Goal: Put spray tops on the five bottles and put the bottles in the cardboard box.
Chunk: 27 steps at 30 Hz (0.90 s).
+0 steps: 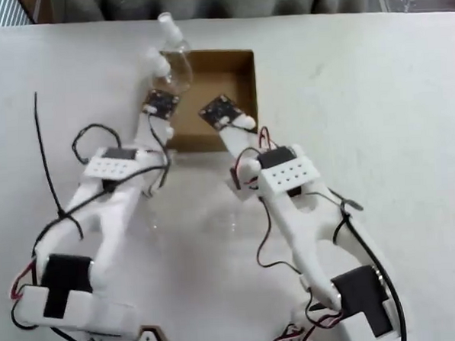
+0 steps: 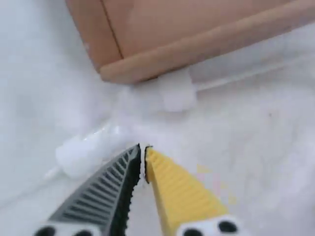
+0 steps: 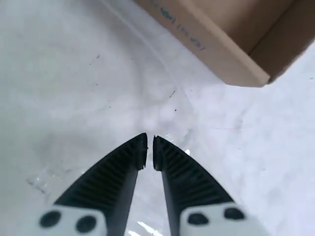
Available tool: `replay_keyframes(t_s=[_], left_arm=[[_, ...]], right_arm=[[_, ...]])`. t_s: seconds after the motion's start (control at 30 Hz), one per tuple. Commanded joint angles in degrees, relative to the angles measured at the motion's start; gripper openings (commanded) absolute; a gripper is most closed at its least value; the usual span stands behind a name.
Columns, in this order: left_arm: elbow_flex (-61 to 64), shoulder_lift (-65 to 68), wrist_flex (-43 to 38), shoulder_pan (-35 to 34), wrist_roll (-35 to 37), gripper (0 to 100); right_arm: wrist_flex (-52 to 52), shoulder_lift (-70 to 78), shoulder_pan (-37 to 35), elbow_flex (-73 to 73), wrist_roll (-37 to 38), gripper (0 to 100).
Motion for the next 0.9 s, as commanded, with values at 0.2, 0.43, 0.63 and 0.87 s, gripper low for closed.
replay_keyframes(t_s=[0.2, 0.43, 0.63, 0.87], left_arm=[[-1.41, -0.66, 1.67, -13.93, -8.88, 2], [1.05, -0.75, 1.67, -19.91, -13.63, 2], [0.35, -0.84, 3.16, -23.25, -14.68, 3], [-3.6, -0.84, 3.69, -23.96, -14.33, 2]], right_arm=[[-1.1, -2.33, 0.48, -0.53, 0.7, 1.7], [-1.1, -2.33, 0.48, -0.53, 0.7, 1.7], [-1.1, -2.33, 0.48, -0.53, 0.7, 1.7], [-1.1, -2.33, 0.48, -0.44, 0.7, 1.7]])
